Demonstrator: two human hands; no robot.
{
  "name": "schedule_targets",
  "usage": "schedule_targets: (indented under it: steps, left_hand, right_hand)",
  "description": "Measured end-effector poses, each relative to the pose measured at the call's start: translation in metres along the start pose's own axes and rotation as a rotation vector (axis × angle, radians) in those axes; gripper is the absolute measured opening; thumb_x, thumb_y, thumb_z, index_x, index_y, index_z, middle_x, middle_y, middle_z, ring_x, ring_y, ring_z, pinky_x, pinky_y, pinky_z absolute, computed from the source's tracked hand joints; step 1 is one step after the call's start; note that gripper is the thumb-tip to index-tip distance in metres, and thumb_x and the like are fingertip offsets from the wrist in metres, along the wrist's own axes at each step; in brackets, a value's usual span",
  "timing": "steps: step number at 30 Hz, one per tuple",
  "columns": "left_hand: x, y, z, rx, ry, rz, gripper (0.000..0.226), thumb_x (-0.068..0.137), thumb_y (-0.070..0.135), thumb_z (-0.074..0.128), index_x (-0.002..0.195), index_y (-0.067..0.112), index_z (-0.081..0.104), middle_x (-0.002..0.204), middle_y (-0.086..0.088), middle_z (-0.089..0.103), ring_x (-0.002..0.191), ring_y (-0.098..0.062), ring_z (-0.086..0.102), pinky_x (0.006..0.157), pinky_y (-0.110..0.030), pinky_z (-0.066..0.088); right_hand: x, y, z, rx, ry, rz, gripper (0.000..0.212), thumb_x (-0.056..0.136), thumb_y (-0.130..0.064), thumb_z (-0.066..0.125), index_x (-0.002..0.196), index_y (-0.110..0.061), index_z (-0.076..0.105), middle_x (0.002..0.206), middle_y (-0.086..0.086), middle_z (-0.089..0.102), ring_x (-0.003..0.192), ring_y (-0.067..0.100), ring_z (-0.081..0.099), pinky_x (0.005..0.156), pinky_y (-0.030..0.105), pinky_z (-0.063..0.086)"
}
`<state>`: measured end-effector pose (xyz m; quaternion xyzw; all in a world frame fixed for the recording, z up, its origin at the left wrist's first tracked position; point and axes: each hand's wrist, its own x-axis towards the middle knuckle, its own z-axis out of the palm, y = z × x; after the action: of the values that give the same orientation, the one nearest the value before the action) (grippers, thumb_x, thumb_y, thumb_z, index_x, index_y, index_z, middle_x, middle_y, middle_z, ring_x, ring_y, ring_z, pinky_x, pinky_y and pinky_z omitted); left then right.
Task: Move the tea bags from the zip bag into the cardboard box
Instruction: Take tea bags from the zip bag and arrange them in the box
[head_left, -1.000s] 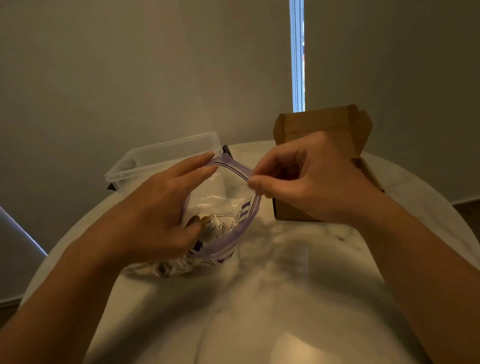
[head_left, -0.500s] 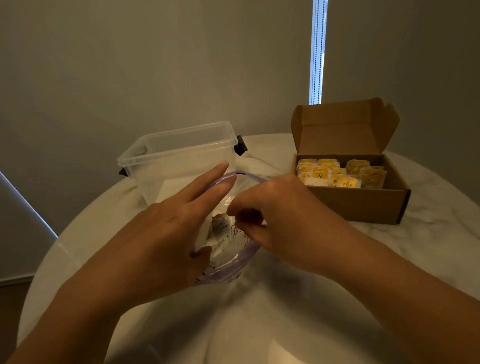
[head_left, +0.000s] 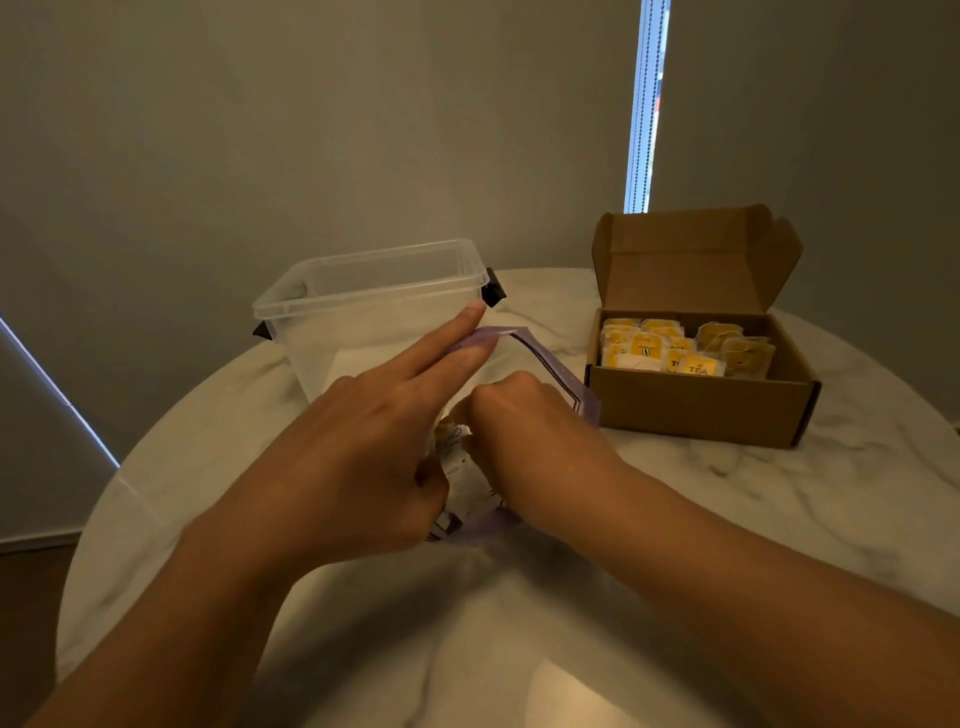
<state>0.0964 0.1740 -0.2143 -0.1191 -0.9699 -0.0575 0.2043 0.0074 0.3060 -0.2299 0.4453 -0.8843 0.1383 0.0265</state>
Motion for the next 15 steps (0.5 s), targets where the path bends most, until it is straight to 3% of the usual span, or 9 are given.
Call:
schedule_targets:
  steps: [2,3,5,7,9,11,15]
  left_hand:
    - [0.001,-0.001,0.002,-0.009,0.006,-0.004,0.104,0.068,0.010,0.073,0.156,0.032,0.022,0.164,0.021,0.007,0.110,-0.028,0.065,0.081,-0.045,0.059]
    - [0.002,-0.002,0.003,-0.014,0.011,-0.005,0.104,0.068,0.009,0.074,0.156,0.031,0.023,0.164,0.021,0.007,0.109,-0.028,0.066,0.081,-0.045,0.059]
    - [0.003,-0.002,0.003,-0.023,0.016,-0.004,0.101,0.069,0.010,0.073,0.156,0.029,0.025,0.164,0.021,0.008,0.107,-0.029,0.066,0.081,-0.045,0.059]
    - [0.003,-0.003,0.004,-0.028,0.016,0.002,0.099,0.069,0.011,0.070,0.156,0.026,0.026,0.164,0.020,0.008,0.106,-0.028,0.067,0.080,-0.044,0.059]
    - [0.004,-0.003,0.004,-0.030,0.020,0.009,0.097,0.068,0.014,0.066,0.156,0.025,0.027,0.164,0.020,0.009,0.106,-0.028,0.067,0.079,-0.042,0.059]
    - [0.004,-0.002,0.003,-0.029,0.025,0.009,0.095,0.068,0.018,0.061,0.156,0.025,0.026,0.164,0.020,0.009,0.106,-0.028,0.067,0.079,-0.041,0.059]
    - [0.003,-0.004,0.003,-0.049,0.045,0.014,0.095,0.068,0.021,0.059,0.157,0.025,0.024,0.164,0.019,0.010,0.117,-0.024,0.062,0.088,-0.040,0.057]
  right_hand:
    - [0.002,-0.001,0.002,-0.008,0.082,0.002,0.010,0.096,-0.018,0.055,0.094,-0.009,0.056,0.079,0.003,0.049,0.079,0.022,0.052,0.068,0.038,0.047]
    - [0.004,-0.002,0.002,-0.002,0.087,0.011,0.011,0.099,-0.016,0.049,0.094,-0.009,0.055,0.078,0.002,0.046,0.080,0.023,0.051,0.069,0.038,0.045]
    - [0.008,-0.003,0.003,-0.001,0.016,0.040,0.021,0.102,-0.015,0.045,0.117,-0.009,0.057,0.103,0.010,0.055,0.098,0.026,0.055,0.085,0.039,0.045]
    - [0.013,-0.004,0.005,-0.014,-0.001,0.033,0.025,0.102,-0.014,0.045,0.124,-0.008,0.054,0.120,0.012,0.057,0.108,0.027,0.056,0.086,0.035,0.042]
    - [0.018,-0.003,0.009,-0.016,0.009,0.024,0.023,0.101,-0.013,0.044,0.119,-0.007,0.057,0.117,0.011,0.058,0.104,0.026,0.056,0.076,0.031,0.038]
    - [0.021,-0.002,0.012,-0.012,-0.015,0.027,0.024,0.100,-0.014,0.045,0.121,-0.010,0.057,0.119,0.009,0.058,0.100,0.023,0.054,0.076,0.028,0.035]
    - [0.015,0.000,0.011,-0.023,0.114,-0.073,0.018,0.097,-0.011,0.054,0.110,-0.011,0.066,0.105,0.009,0.063,0.091,0.023,0.062,0.077,0.031,0.049]
